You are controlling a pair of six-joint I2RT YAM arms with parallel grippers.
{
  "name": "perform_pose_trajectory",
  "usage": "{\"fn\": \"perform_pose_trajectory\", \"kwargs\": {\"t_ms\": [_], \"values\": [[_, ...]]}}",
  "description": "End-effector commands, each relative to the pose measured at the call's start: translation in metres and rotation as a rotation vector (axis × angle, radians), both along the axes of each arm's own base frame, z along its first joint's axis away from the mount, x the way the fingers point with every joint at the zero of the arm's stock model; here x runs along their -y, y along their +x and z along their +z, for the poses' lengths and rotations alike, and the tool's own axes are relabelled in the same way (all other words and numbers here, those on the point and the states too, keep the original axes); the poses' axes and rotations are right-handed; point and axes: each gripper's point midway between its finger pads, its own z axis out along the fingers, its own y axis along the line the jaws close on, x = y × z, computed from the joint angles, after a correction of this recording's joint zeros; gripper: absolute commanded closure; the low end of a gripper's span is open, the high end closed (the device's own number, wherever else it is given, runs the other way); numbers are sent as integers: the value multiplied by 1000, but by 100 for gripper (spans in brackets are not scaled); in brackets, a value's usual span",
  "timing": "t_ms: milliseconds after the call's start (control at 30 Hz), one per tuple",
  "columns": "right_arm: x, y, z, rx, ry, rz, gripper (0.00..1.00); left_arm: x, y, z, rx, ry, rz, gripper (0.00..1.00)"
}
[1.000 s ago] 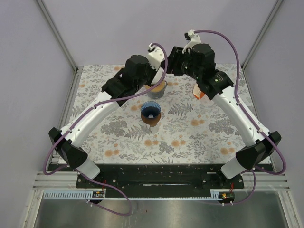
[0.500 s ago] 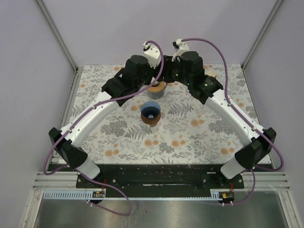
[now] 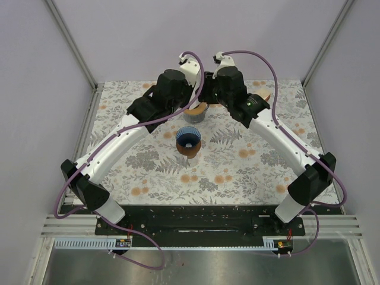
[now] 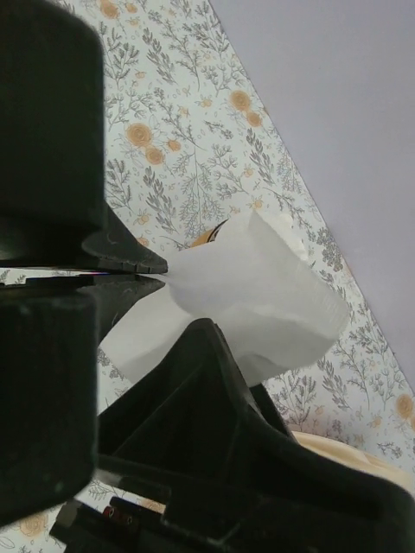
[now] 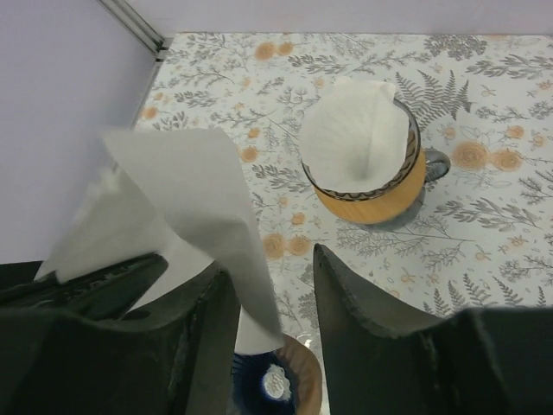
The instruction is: Place the coffee filter in the dripper
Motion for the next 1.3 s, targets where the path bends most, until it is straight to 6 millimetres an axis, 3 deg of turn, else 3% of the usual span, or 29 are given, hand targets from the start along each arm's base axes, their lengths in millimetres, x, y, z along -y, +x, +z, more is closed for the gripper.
{"fn": "perform_pose_trajectory", "kwargs": {"t_ms": [0, 100, 200, 267, 367, 500, 633, 1000, 1267], "values": [[13, 7, 11, 57, -33, -74, 55, -6, 2, 29, 80, -25, 13, 100], [2, 7, 12, 69, -13, -25, 61, -3, 1, 25, 70, -23, -3, 100], [-5, 8, 11, 79, -1, 4, 78, -2, 0, 23, 65, -22, -10, 100], [1, 11, 13, 92, -19, -23, 90, -7, 0, 25, 72, -11, 1, 100], [14, 12, 19, 116, -55, -70, 100, -22, -1, 33, 102, 19, 33, 100], [24, 8, 22, 119, -125, -73, 100, -40, -2, 38, 102, 16, 52, 100], [14, -11, 15, 41, -178, 60, 100, -33, -24, 33, 43, 7, -54, 100], [-10, -107, -17, -282, -159, 392, 100, -21, -93, -21, -243, -7, -293, 100], [-2, -142, -33, -432, -182, 423, 96, -20, -123, -46, -379, -18, -360, 100]]}}
